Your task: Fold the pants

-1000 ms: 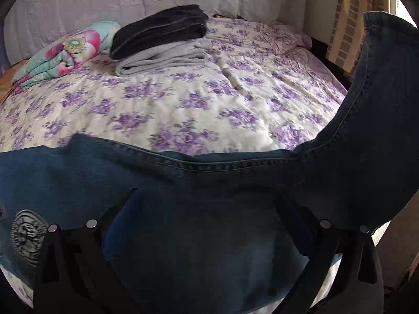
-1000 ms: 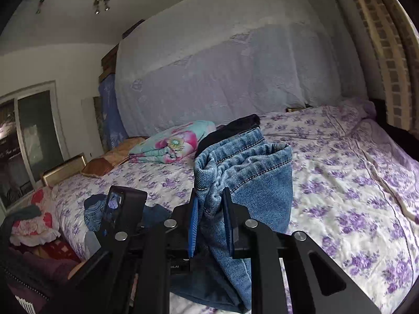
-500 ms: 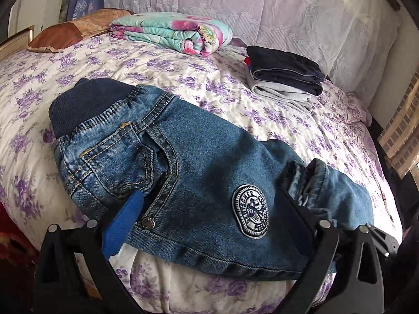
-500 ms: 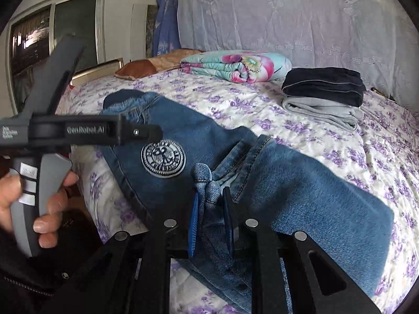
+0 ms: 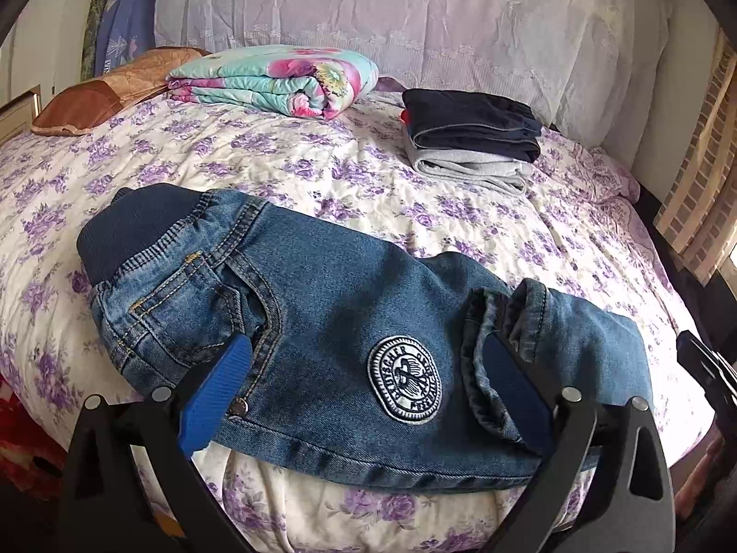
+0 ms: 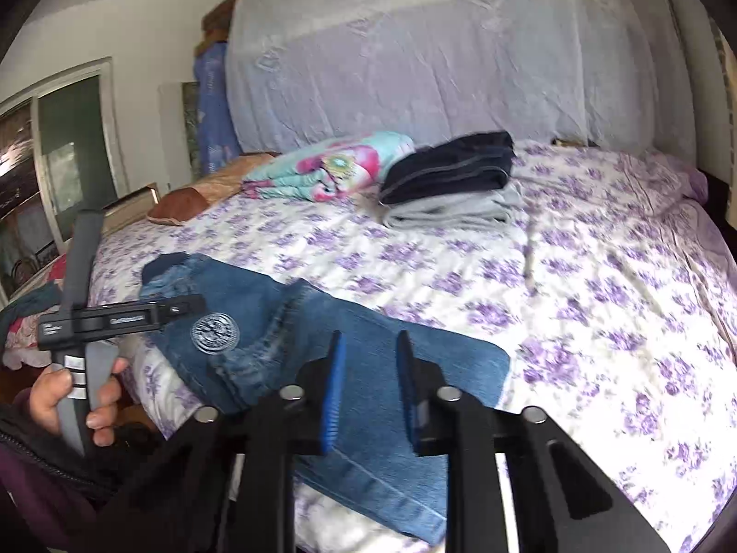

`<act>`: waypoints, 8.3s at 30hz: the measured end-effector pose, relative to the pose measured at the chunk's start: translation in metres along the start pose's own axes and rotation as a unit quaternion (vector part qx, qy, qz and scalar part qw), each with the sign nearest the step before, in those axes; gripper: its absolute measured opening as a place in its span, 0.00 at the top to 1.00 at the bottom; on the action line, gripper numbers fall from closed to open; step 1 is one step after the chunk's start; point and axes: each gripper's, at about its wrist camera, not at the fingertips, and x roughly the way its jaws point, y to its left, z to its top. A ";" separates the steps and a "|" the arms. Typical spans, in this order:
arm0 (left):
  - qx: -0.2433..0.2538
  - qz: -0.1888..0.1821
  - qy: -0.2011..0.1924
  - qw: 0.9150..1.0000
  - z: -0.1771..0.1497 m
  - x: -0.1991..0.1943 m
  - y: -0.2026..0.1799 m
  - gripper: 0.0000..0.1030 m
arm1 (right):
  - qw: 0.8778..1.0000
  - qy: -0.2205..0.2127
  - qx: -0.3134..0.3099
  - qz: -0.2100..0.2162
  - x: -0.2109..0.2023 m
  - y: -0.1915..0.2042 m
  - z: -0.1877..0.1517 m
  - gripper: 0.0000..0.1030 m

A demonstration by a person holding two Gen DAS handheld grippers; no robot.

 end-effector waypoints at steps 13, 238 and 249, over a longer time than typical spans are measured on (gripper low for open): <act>0.085 0.015 0.070 0.994 -0.030 0.026 -0.029 0.04 | 0.990 0.077 -0.092 0.068 0.047 0.057 -0.014 0.64; -0.015 -0.303 0.090 0.949 0.405 0.213 -0.126 0.04 | 0.986 -0.027 0.149 0.066 0.200 -0.163 0.341 0.18; -0.065 -0.240 0.174 0.953 0.389 0.363 -0.101 0.05 | 0.995 -0.026 0.085 -0.053 0.282 -0.178 0.309 0.07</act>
